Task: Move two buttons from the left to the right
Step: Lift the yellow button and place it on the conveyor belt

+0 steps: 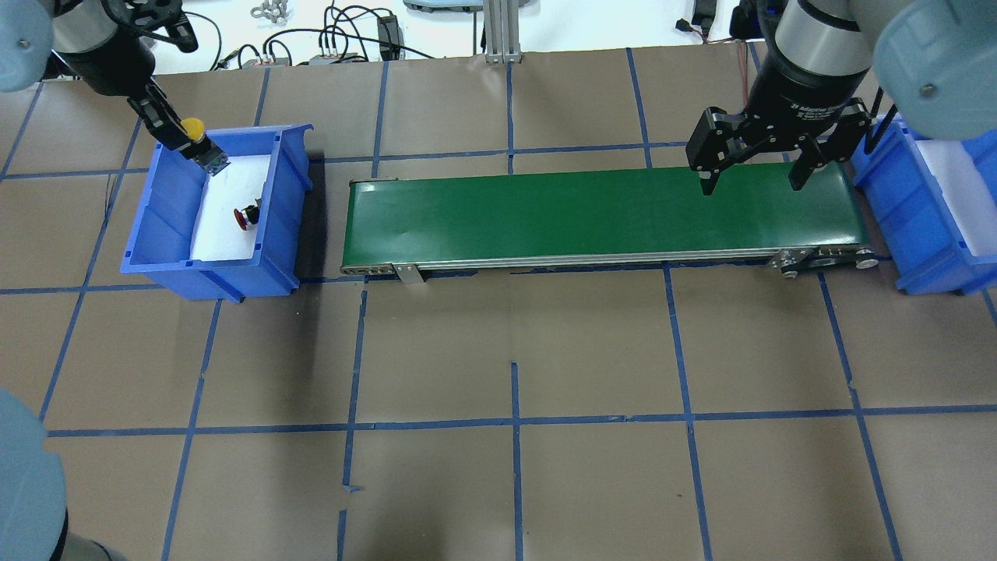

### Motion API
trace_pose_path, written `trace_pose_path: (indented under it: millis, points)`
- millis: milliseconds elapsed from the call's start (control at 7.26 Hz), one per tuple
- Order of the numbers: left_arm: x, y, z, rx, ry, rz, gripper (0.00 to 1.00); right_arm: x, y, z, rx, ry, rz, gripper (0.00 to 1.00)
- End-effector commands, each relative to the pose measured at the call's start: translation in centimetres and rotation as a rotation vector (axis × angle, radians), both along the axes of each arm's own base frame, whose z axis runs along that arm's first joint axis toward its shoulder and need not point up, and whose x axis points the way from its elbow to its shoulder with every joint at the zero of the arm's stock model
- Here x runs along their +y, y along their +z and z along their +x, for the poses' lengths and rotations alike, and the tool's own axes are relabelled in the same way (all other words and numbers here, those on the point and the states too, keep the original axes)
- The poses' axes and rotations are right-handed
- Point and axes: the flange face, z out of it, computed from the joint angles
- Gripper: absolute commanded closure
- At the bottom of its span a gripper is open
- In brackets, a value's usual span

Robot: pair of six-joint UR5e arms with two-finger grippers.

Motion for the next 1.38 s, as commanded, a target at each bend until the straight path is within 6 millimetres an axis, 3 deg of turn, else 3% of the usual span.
trace_pose_path:
  millis: [0, 275, 413, 688, 826, 964, 1239]
  points:
    - [0.9, 1.3, -4.4, -0.004, 0.107, 0.003, 0.95, -0.1, 0.2, 0.0, 0.0, 0.0, -0.005, 0.0]
    - [1.0, 0.1, -16.2, -0.009, 0.369, -0.008, 0.95, 0.0, 0.1, 0.0, 0.0, 0.0, -0.003, 0.0]
    - [1.4, -0.8, -21.0, -0.01, 0.422, -0.018, 0.95, 0.0, 0.0, 0.0, 0.0, 0.0, -0.002, 0.0]
    - [1.0, -4.3, -27.6, -0.007, 0.531, -0.04, 0.95, 0.0, 0.0, 0.0, 0.0, 0.0, 0.001, 0.0]
    - [0.1, -7.4, -30.0, -0.012, 0.531, -0.048, 0.95, 0.0, -0.1, 0.0, 0.0, 0.0, 0.001, 0.0]
    - [-0.4, -9.8, -31.0, -0.023, 0.519, -0.025, 0.95, 0.0, -0.1, 0.0, 0.0, 0.0, 0.003, 0.0]
    - [-1.1, -11.3, -31.2, -0.03, 0.519, -0.007, 0.95, 0.1, -0.2, 0.0, 0.0, 0.0, 0.003, 0.0]
